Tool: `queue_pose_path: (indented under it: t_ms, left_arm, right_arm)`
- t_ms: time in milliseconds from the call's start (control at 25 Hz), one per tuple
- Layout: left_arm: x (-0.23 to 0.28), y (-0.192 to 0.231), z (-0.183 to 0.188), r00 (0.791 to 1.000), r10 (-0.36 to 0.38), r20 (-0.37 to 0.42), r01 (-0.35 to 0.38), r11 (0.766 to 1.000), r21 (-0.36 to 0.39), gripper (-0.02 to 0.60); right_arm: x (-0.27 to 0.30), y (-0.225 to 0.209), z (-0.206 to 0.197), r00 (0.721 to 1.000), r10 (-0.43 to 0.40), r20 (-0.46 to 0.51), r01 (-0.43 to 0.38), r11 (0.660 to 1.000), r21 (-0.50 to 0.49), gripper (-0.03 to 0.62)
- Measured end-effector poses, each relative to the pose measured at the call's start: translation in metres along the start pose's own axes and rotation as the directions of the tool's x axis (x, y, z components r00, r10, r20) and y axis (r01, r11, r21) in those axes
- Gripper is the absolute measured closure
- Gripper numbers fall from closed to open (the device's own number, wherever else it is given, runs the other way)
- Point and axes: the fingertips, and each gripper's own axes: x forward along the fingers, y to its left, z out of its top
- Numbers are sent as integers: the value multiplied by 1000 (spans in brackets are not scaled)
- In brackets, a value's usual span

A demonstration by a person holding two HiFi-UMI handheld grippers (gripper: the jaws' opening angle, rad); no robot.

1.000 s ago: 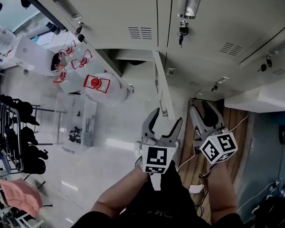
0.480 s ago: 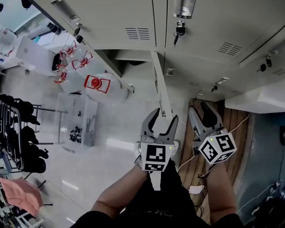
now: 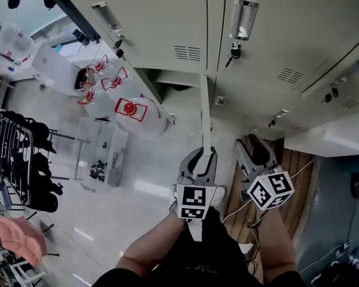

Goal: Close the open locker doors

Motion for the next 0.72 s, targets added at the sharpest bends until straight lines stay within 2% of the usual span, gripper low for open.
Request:
queue_pose_path:
  t_ms: [400, 720]
  left_arm:
    - [-22, 46, -6, 989, 147, -8, -148, 988, -43, 477]
    - [-37, 94, -9, 957, 289, -32, -291, 953, -81, 482]
  right_arm:
    - [24, 40, -1, 991, 128, -35, -129, 991, -35, 405]
    - [43, 66, 6, 973, 224, -61, -228, 972, -58, 405]
